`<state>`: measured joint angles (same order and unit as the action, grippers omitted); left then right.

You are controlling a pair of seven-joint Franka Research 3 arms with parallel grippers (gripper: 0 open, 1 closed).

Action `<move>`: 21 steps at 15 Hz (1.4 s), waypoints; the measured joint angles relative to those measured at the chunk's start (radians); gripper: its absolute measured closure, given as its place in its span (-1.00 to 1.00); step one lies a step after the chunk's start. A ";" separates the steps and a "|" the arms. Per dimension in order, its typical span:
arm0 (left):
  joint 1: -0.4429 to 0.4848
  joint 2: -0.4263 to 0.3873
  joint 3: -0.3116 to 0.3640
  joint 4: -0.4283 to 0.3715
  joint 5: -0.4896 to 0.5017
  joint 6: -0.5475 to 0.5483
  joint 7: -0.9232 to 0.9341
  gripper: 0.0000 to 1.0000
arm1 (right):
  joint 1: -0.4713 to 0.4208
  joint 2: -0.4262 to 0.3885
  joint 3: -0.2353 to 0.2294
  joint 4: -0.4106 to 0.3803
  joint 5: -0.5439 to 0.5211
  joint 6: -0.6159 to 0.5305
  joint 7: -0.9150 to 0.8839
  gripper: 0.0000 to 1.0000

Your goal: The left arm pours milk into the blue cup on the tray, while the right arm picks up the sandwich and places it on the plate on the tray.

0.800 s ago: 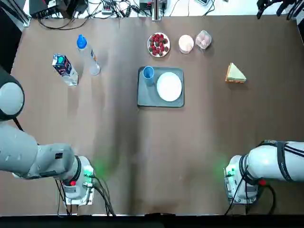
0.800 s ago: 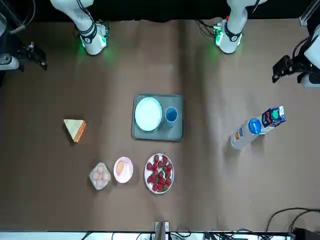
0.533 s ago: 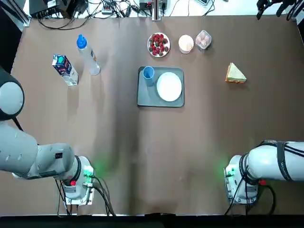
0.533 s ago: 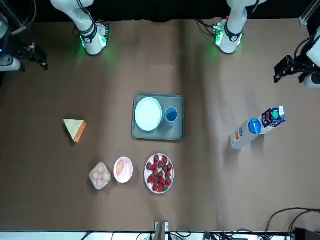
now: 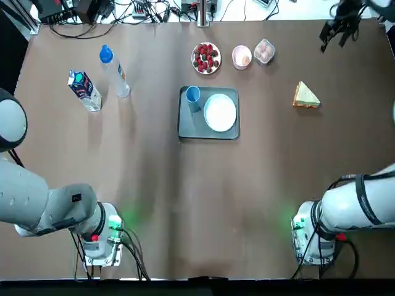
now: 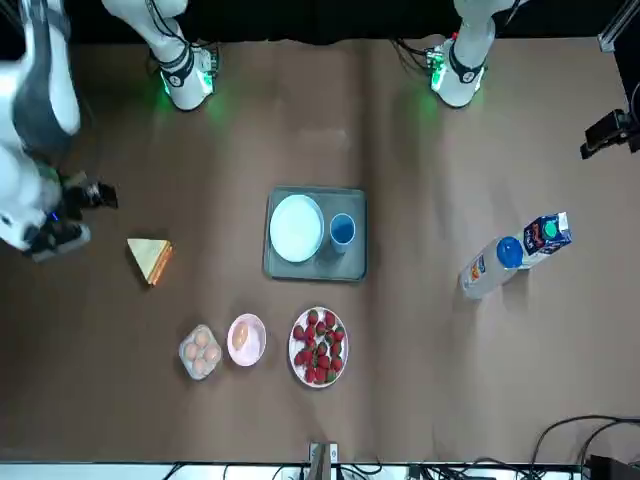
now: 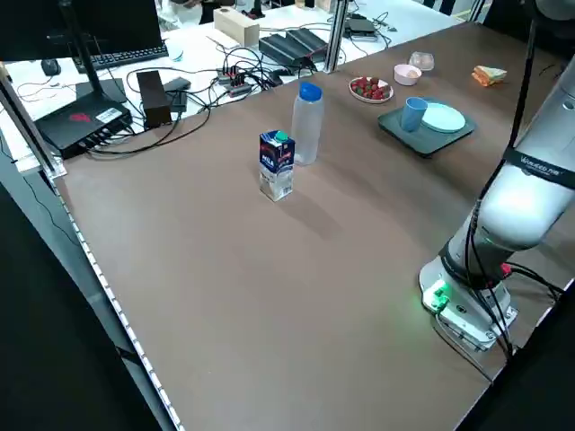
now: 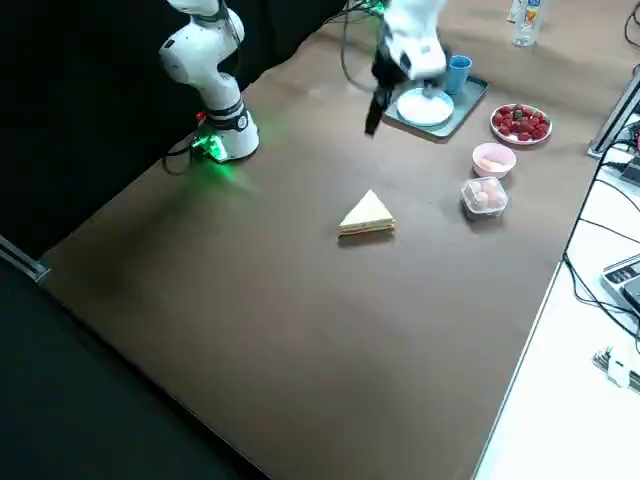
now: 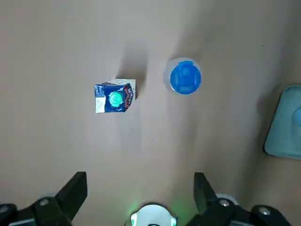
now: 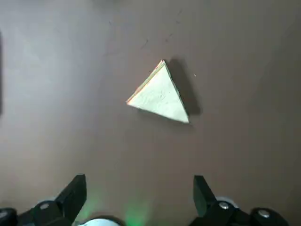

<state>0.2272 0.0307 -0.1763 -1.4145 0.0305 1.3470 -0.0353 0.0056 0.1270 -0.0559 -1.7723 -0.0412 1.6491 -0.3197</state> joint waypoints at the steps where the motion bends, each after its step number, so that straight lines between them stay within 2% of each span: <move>1: 0.012 0.000 0.000 -0.001 0.000 -0.001 0.001 -1.00 | -0.009 0.057 0.000 0.000 0.000 0.026 -0.033 -1.00; 3: 0.059 0.002 0.000 -0.003 0.001 -0.002 0.074 -1.00 | -0.021 0.161 0.000 0.001 0.000 0.083 -0.083 -1.00; 7: 0.228 0.032 0.002 -0.006 -0.002 0.028 0.418 -1.00 | -0.048 0.300 0.000 0.006 0.032 0.230 -0.220 -1.00; 8: 0.267 0.048 0.003 -0.007 -0.010 0.056 0.507 -1.00 | -0.063 0.326 0.000 0.007 0.091 0.247 -0.257 -1.00; 9: 0.327 0.076 0.003 -0.007 -0.037 0.109 0.647 -1.00 | -0.096 0.378 0.000 0.009 0.231 0.289 -0.369 -1.00; 11: 0.381 0.099 0.003 -0.007 -0.086 0.144 0.764 -1.00 | -0.120 0.417 0.000 0.014 0.286 0.301 -0.471 -1.00; 14: 0.465 0.142 0.003 -0.008 -0.166 0.172 0.938 -1.00 | -0.161 0.462 0.000 0.029 0.296 0.301 -0.557 -1.00; 19: 0.550 0.258 0.004 -0.010 -0.260 0.295 1.168 -1.00 | -0.177 0.492 0.007 0.041 0.296 0.298 -0.591 -0.93; 21: 0.550 0.299 -0.001 -0.009 -0.271 0.342 1.291 -1.00 | -0.172 0.507 0.011 0.041 0.296 0.294 -0.591 -0.55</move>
<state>0.7770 0.3301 -0.1775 -1.4237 -0.2409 1.6888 1.2559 -0.1665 0.6341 -0.0449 -1.7314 0.2549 1.9427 -0.9106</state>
